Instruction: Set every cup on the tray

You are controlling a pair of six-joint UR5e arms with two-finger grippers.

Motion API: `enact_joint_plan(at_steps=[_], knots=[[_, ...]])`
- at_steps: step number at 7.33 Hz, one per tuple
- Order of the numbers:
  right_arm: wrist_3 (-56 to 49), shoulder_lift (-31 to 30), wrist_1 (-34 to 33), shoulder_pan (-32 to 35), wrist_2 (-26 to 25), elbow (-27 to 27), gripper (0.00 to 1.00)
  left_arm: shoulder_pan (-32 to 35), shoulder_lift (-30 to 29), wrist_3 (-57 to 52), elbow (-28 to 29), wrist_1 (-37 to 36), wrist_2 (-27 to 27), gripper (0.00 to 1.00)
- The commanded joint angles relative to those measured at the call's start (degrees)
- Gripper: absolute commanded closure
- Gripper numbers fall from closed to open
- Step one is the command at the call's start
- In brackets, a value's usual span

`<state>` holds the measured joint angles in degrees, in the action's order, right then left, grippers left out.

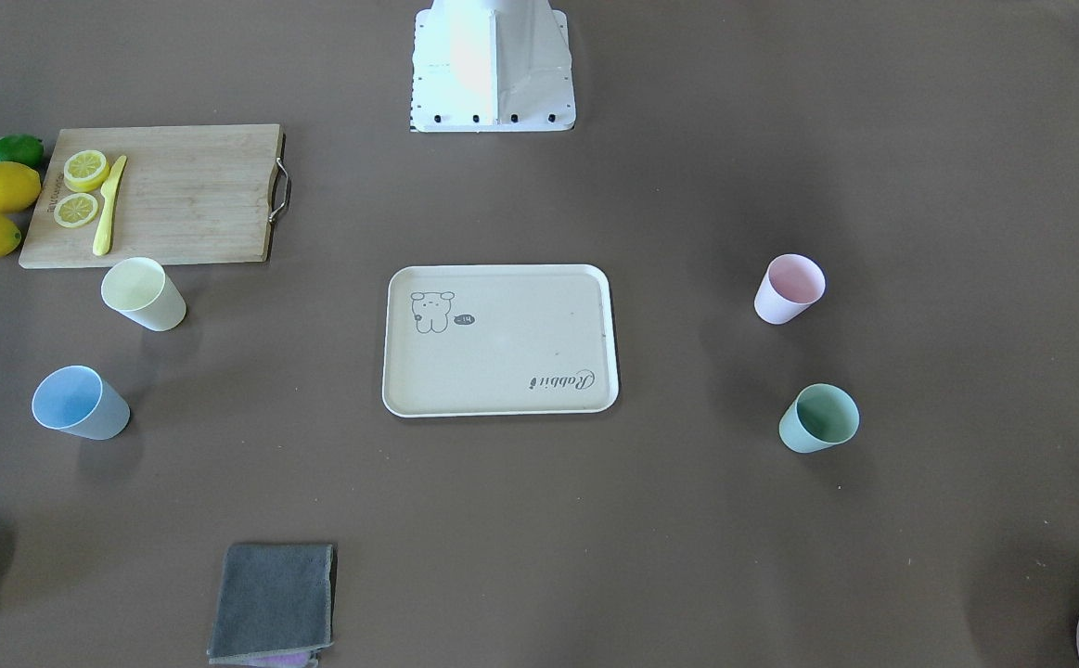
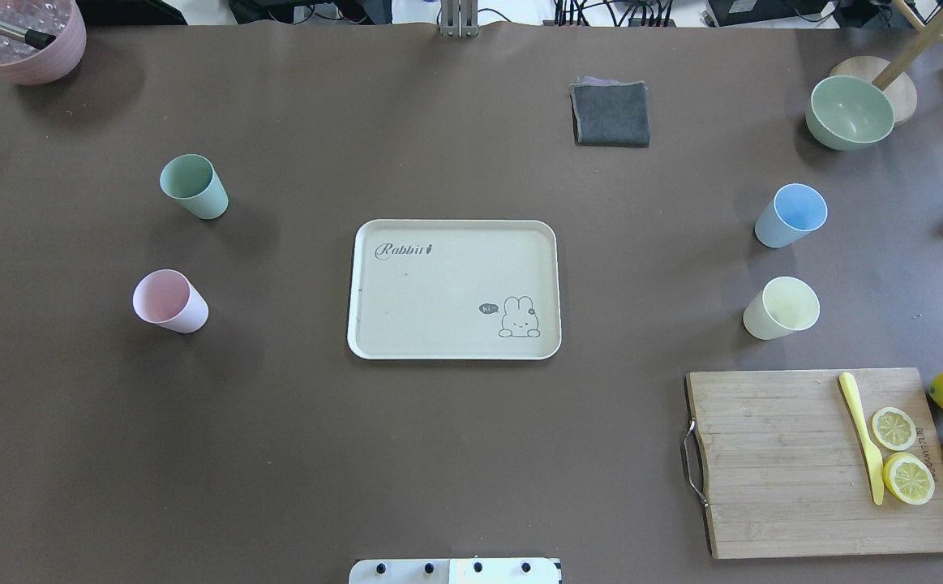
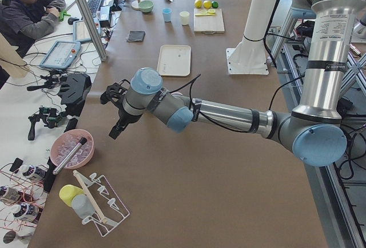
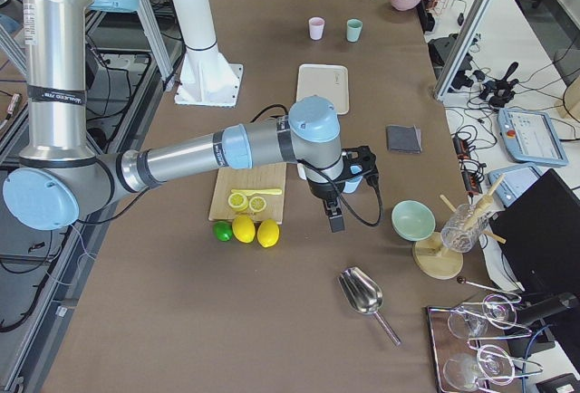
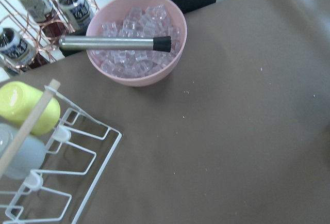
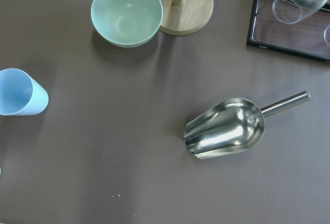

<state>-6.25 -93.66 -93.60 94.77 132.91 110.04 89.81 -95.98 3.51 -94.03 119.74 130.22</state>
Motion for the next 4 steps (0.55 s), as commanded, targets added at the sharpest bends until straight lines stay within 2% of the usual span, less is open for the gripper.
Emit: enact_joint_plan(at_steps=[1, 2, 3, 4], knots=[[0.53, -1.61, 4.44, 0.5, -0.02, -0.87, 0.0, -0.16, -0.96, 0.54, 1.13, 1.02, 0.03, 0.02], [0.89, -1.79, 7.61, 0.5, 0.07, -2.01, 0.0, -0.33, -0.79, 0.71, -0.7, 3.03, 0.21, 0.02], [1.24, -1.62, 8.42, 0.15, 0.24, -2.54, 0.0, -2.07, 0.34, 7.33, -1.24, 6.96, 0.21, 0.02], [8.64, -1.09, 8.61, -2.11, 0.77, -2.46, 0.0, -7.05, 0.44, 15.4, -2.29, 7.17, 0.47, 0.02]])
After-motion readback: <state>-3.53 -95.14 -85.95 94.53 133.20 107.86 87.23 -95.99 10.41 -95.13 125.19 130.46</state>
